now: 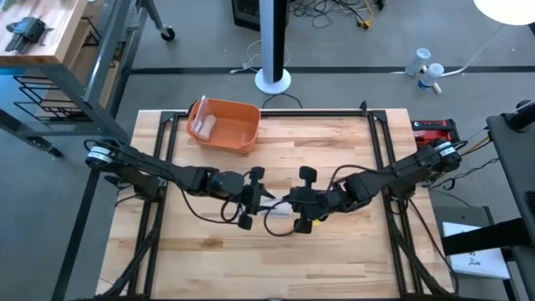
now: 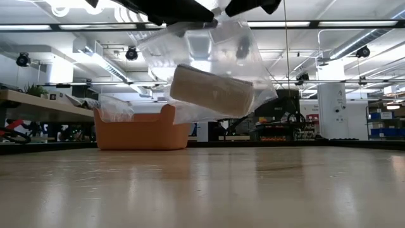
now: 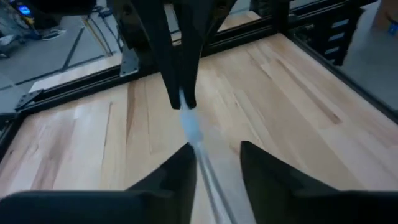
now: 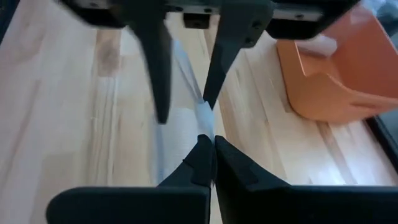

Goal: Roll bandage
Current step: Close the transparent zip bag

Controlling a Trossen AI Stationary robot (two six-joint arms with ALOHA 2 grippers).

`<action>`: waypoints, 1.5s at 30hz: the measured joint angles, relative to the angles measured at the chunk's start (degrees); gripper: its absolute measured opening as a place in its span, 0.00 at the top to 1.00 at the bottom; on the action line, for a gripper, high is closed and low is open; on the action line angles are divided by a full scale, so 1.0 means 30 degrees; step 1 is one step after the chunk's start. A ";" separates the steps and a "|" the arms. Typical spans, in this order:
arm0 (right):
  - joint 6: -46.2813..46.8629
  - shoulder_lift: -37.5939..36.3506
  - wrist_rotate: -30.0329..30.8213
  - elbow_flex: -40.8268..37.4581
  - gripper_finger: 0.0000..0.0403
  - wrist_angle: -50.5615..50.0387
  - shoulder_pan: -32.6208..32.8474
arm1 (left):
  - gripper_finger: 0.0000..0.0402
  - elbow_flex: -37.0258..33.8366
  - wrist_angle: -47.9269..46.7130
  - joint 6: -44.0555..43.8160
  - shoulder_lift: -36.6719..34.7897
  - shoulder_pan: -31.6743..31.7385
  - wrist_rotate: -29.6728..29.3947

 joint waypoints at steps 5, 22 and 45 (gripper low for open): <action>0.0945 0.0000 0.0008 -0.0318 1.00 -0.0221 -0.0173 | 0.60 0.0007 0.0390 0.0060 0.0318 0.0007 -0.0193; 0.0707 0.0022 -0.0863 -0.0340 1.00 0.0070 -0.0206 | 0.56 0.0051 0.2001 0.0314 0.0631 0.0080 -0.2063; 0.0444 0.0030 -0.0848 -0.0347 1.00 0.0761 -0.0417 | 0.95 0.0022 0.2230 0.0500 0.0631 0.0073 -0.1578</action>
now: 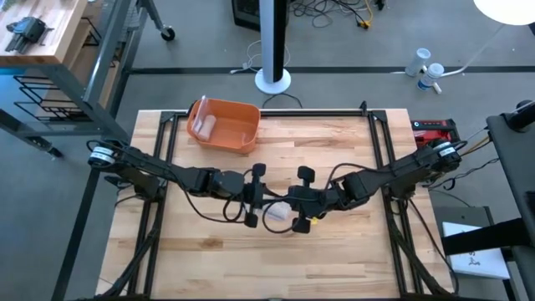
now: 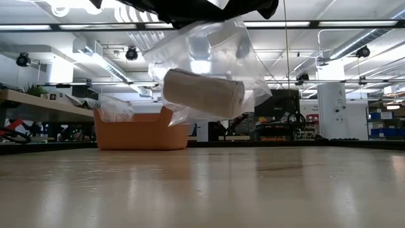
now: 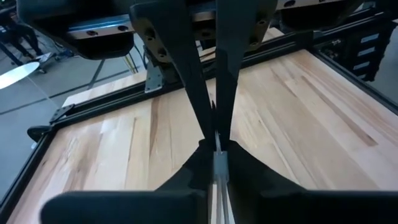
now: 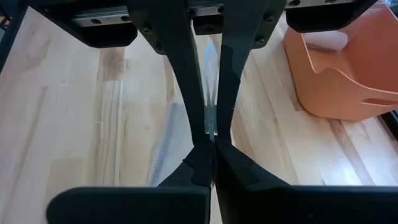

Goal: Roll bandage
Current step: Close the transparent zip bag, then put the transparent zip bag with the rolled white bandage into the orange bin

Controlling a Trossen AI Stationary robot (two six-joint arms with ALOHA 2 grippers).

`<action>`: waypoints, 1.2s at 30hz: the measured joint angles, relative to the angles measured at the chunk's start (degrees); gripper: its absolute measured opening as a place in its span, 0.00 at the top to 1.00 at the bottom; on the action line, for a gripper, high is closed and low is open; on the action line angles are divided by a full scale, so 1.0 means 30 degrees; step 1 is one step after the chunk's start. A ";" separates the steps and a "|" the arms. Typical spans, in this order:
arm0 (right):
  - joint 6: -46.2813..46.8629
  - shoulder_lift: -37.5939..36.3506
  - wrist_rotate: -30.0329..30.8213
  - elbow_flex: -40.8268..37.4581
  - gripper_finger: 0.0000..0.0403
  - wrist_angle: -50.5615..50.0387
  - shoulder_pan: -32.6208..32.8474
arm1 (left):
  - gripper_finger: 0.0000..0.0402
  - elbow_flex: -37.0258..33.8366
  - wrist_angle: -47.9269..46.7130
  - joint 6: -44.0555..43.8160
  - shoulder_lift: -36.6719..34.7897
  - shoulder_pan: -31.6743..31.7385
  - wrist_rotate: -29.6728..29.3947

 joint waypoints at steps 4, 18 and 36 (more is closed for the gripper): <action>0.0076 -0.0134 0.0045 0.0136 1.00 -0.0489 0.0074 | 0.93 0.0004 -0.0197 -0.0001 -0.0097 0.0007 -0.0257; 0.0015 -0.1239 -0.0226 0.0232 1.00 -0.3268 0.0876 | 0.93 0.0015 -0.3668 -0.0072 -0.0705 -0.0022 -0.0366; 0.1012 -0.4209 -0.0234 0.0282 1.00 -0.5166 0.1520 | 0.91 -0.0080 -1.0027 -0.2118 -0.3209 -0.0066 -0.0233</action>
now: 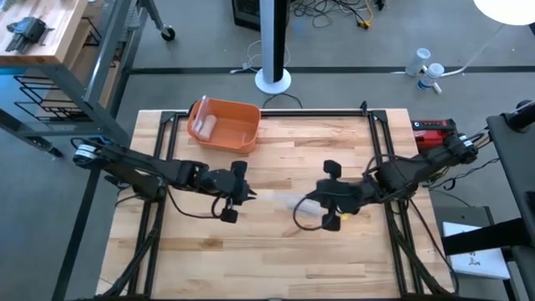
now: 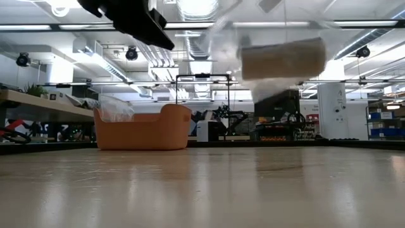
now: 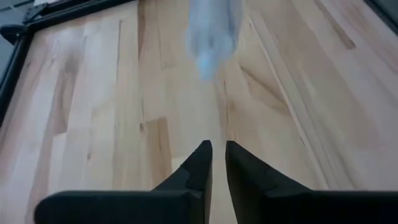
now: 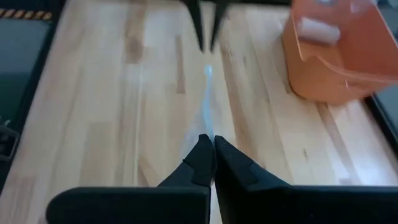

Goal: Roll bandage
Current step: Put the transparent zip bag with the rolled white bandage into the orange bin

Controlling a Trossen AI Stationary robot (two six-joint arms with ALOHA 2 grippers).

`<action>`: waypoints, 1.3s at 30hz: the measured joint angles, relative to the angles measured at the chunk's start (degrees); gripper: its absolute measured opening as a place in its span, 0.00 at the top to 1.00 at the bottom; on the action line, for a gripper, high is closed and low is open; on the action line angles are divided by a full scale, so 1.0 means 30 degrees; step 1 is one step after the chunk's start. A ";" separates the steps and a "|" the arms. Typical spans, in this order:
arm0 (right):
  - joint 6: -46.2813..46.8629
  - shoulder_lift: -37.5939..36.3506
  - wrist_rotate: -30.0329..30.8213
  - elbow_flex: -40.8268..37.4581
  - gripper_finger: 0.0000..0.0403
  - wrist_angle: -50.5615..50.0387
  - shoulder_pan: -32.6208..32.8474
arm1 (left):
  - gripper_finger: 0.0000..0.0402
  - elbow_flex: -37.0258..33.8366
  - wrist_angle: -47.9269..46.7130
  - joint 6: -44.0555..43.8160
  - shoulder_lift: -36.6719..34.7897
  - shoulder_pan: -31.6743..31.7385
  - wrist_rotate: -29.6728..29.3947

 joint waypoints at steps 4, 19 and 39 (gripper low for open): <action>0.2170 0.0089 0.0200 -0.0064 1.00 0.0486 -0.0048 | 0.88 0.0017 -0.1359 -0.0123 -0.0459 -0.0007 -0.0322; 0.1376 0.3018 0.1884 -0.0050 1.00 1.0956 -0.5057 | 0.64 -0.2231 -0.6099 -0.4237 -1.0714 -0.0007 -0.2319; 0.5704 1.6142 0.3778 0.5087 1.00 2.8327 -1.2472 | 0.74 -0.2674 -0.4901 -0.1924 -1.6560 0.0000 -0.3468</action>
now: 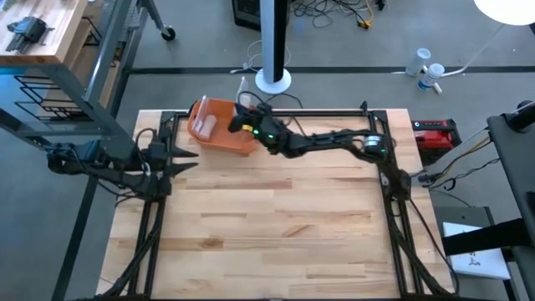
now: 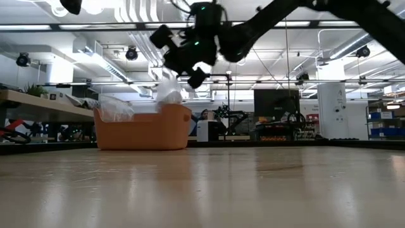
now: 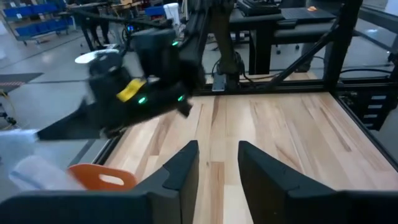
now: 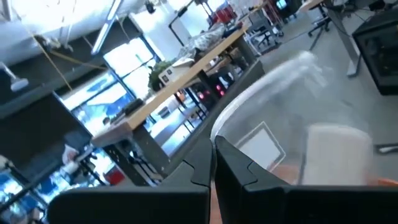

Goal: Roll bandage
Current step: Put the transparent zip bag with the rolled white bandage into the orange bin

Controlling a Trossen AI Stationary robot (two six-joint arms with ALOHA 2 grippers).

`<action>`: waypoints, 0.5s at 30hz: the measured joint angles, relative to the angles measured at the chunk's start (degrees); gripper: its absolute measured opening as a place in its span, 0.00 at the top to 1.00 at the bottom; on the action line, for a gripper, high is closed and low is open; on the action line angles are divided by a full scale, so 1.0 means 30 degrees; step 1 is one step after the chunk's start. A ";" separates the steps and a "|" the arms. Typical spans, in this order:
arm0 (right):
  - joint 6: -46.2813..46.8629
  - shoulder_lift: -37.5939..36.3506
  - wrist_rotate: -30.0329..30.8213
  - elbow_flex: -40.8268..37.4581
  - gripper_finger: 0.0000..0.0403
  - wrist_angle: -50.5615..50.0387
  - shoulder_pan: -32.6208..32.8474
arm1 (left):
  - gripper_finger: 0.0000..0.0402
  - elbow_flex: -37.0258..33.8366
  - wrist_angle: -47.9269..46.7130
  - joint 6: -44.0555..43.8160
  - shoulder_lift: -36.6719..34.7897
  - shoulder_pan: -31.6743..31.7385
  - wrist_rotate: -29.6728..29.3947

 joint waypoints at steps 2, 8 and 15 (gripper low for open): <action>-0.0090 0.1446 0.0007 0.1984 1.00 -0.0192 -0.0112 | 0.76 0.0000 -0.0041 0.0013 0.0027 0.0000 0.0011; -0.0112 0.5841 -0.0055 0.8638 1.00 -0.3532 -0.0174 | 0.80 0.0000 0.0000 0.0035 0.0287 0.0000 -0.0021; 0.0060 0.9714 -0.1780 1.4684 1.00 -0.7719 -0.0155 | 0.80 0.0253 -0.0012 0.0243 0.0287 0.0000 -0.1007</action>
